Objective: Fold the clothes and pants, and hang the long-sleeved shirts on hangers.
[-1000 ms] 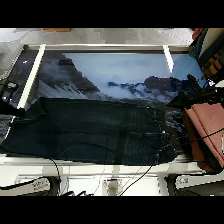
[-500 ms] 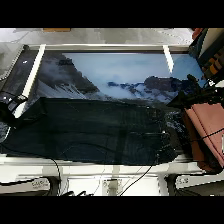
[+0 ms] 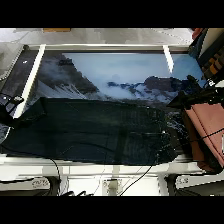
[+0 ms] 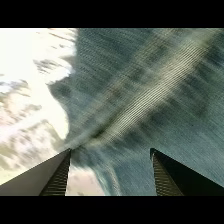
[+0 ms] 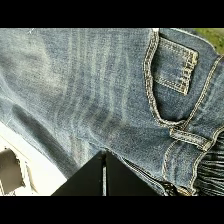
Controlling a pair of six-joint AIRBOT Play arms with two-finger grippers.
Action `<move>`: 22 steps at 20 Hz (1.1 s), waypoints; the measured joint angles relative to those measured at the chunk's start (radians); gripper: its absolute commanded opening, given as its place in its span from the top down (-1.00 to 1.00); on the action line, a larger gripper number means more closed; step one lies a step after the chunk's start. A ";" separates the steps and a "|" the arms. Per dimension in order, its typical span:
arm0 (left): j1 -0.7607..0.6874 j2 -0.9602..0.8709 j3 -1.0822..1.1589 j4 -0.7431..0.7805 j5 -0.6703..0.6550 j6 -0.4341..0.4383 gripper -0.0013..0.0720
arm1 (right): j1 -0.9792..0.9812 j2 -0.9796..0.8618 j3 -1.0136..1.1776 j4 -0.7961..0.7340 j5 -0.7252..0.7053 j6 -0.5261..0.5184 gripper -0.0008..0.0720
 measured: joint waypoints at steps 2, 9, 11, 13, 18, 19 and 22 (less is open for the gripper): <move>-0.010 -0.025 0.000 -0.003 -0.093 -0.045 0.42 | 0.000 0.000 0.000 0.000 -0.002 0.000 0.90; -0.114 -0.074 0.016 -0.012 -0.362 -0.175 0.92 | 0.000 0.000 0.000 0.005 -0.011 0.003 0.90; -0.127 -0.064 0.043 -0.014 -0.447 -0.290 0.92 | 0.000 0.000 0.000 0.010 -0.011 0.003 0.90; -0.119 -0.053 0.077 -0.014 -0.517 -0.407 0.92 | 0.000 0.000 0.000 0.013 -0.011 0.003 0.90; -0.021 -0.039 0.122 -0.012 -0.538 -0.622 0.92 | 0.000 0.000 0.000 0.016 -0.012 0.003 0.90; 0.002 -0.042 0.125 -0.011 -0.515 -0.646 0.92 | 0.000 0.000 0.000 0.016 -0.016 0.003 0.90; 0.060 -0.073 0.127 -0.011 -0.421 -0.690 -0.21 | 0.000 0.000 0.000 0.017 -0.042 0.002 0.90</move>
